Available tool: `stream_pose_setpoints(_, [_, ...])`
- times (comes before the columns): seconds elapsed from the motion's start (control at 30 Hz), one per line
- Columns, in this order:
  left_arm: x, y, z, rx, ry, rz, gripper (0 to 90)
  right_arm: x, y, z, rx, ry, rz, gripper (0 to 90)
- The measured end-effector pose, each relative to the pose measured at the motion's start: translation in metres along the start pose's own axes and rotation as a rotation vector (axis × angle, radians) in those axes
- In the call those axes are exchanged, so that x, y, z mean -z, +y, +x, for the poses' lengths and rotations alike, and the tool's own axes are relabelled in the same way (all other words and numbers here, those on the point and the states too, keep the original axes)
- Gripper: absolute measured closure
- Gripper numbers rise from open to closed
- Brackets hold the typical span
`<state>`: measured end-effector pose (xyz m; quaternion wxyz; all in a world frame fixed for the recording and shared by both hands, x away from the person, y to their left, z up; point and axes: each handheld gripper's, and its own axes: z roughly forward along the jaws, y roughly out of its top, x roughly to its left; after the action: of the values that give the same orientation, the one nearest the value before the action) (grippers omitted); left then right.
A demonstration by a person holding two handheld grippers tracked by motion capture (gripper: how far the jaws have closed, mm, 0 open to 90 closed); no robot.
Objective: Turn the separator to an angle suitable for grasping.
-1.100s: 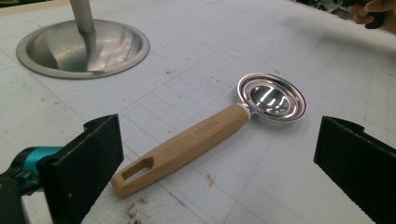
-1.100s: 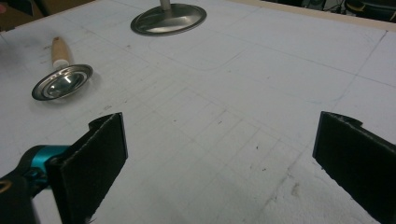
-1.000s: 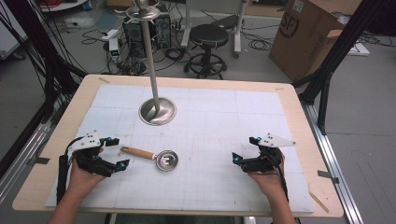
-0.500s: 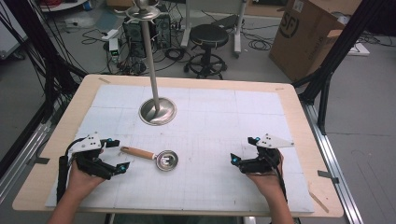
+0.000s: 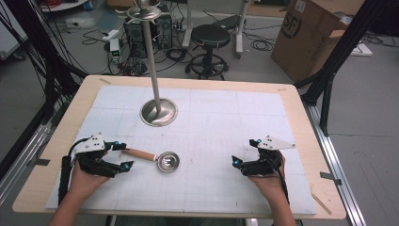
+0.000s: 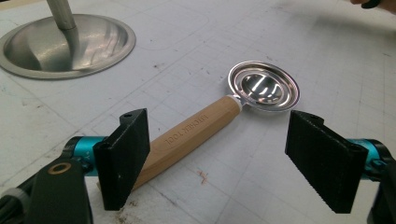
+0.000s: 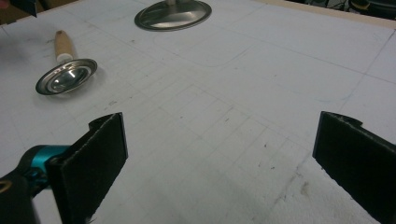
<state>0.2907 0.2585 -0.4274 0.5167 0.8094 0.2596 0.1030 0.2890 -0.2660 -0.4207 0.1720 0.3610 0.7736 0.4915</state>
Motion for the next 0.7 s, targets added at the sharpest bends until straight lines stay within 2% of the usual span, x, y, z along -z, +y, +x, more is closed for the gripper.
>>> stream_pose_setpoints(0.07, [-0.002, 0.002, -0.001, -0.006, -0.012, 0.002, 26.5, 0.001, 0.000, 0.000, 0.002, 0.001, -0.006, 1.7])
stream_pose_setpoints(0.23, [-0.010, 0.012, -0.006, -0.045, -0.010, 0.030, 29.9, 0.000, 0.000, 0.000, -0.002, 0.005, -0.006, 1.7])
stream_pose_setpoints(0.53, [-0.029, 0.024, -0.013, -0.074, -0.027, 0.066, 41.5, -0.001, 0.000, 0.001, 0.009, 0.013, -0.002, 1.8])
stream_pose_setpoints(0.7, [-0.035, 0.026, -0.009, -0.097, -0.021, 0.124, 45.7, -0.001, 0.000, 0.000, 0.003, 0.015, -0.005, 1.7])
